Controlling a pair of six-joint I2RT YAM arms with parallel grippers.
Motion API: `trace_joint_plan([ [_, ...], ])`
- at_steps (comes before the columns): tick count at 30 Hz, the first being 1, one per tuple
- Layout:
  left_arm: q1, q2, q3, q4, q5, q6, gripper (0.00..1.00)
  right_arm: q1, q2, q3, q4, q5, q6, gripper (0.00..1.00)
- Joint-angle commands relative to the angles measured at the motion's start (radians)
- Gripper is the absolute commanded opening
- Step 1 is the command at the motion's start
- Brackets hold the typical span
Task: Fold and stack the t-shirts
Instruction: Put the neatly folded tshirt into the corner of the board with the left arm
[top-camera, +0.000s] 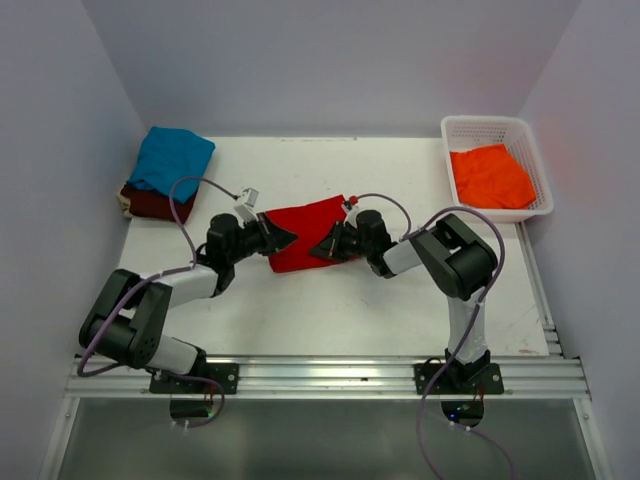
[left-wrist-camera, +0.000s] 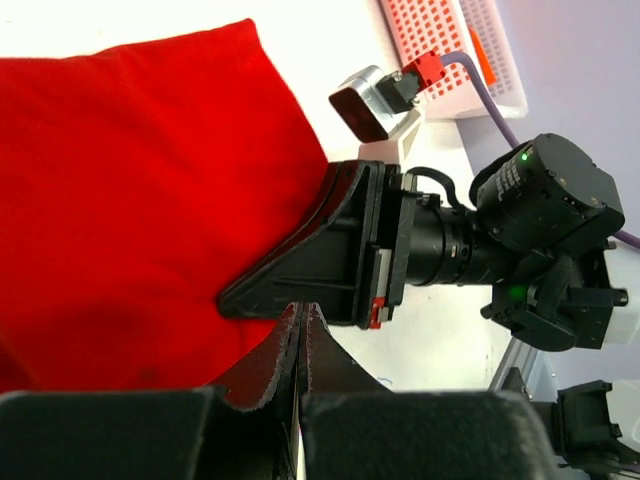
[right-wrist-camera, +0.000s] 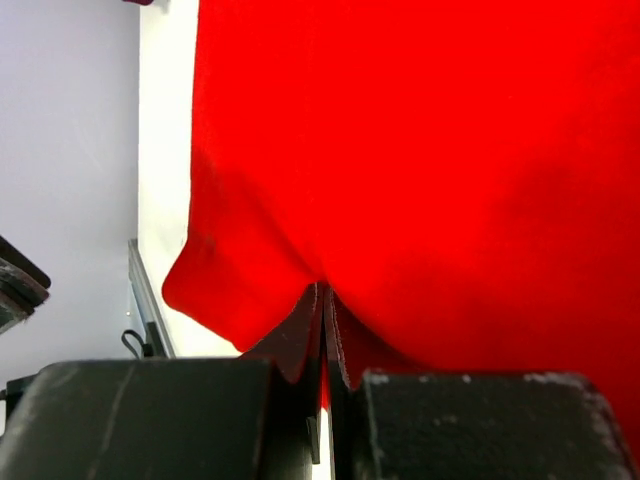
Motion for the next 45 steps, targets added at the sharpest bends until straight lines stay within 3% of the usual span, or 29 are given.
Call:
trace_joint_plan([
  [1,0.008,-0.096,-0.028,-0.084,-0.077,0.047,0.00,-0.008,0.057,-0.013,-0.030,0.038,-0.022,0.00],
  [4,0.008,-0.185,-0.021,-0.197,-0.139,0.086,0.00,-0.006,-0.005,-0.041,0.094,-0.064,-0.010,0.00],
  [7,0.008,-0.263,-0.004,-0.332,-0.224,0.121,0.00,-0.006,-0.070,-0.051,0.256,-0.278,0.042,0.00],
  [10,0.008,-0.296,0.005,-0.435,-0.280,0.158,0.01,-0.006,-0.132,-0.058,0.312,-0.361,0.093,0.00],
  [11,0.008,-0.297,0.002,-0.447,-0.291,0.165,0.18,-0.006,-0.176,-0.056,0.293,-0.365,0.078,0.00],
  [13,0.008,-0.299,-0.007,-0.460,-0.280,0.166,0.41,-0.006,-0.218,-0.035,0.177,-0.353,0.038,0.00],
  [14,0.008,-0.299,-0.017,-0.463,-0.277,0.161,0.61,-0.006,-0.257,-0.022,0.114,-0.338,-0.026,0.00],
  [16,0.008,-0.308,-0.031,-0.460,-0.266,0.162,0.79,-0.006,-0.298,0.039,-0.159,-0.222,-0.120,0.00],
  [17,0.008,-0.313,-0.036,-0.463,-0.266,0.166,0.98,-0.006,-0.337,0.073,-0.285,-0.153,-0.251,0.00],
  [18,0.008,-0.323,-0.042,-0.466,-0.266,0.170,1.00,-0.005,-0.350,0.108,-0.514,-0.084,-0.308,0.00],
  [19,0.010,-0.329,-0.047,-0.468,-0.256,0.175,1.00,0.000,-0.361,0.184,-0.615,0.078,-0.389,0.00],
  [21,0.013,-0.331,-0.045,-0.464,-0.233,0.189,1.00,-0.002,-0.350,0.295,-0.844,0.174,-0.447,0.00],
  [24,0.024,-0.291,-0.033,-0.494,-0.196,0.201,1.00,-0.002,-0.338,0.372,-0.960,0.289,-0.516,0.00],
  [28,0.057,-0.259,-0.063,-0.501,-0.209,0.201,1.00,-0.005,-0.296,0.427,-0.998,0.348,-0.554,0.00],
  [33,0.091,-0.202,-0.077,-0.494,-0.225,0.199,1.00,-0.008,-0.200,0.484,-1.014,0.297,-0.547,0.00],
  [45,0.117,-0.092,-0.084,-0.414,-0.197,0.179,1.00,-0.009,-0.042,0.478,-1.022,0.389,-0.517,0.00],
])
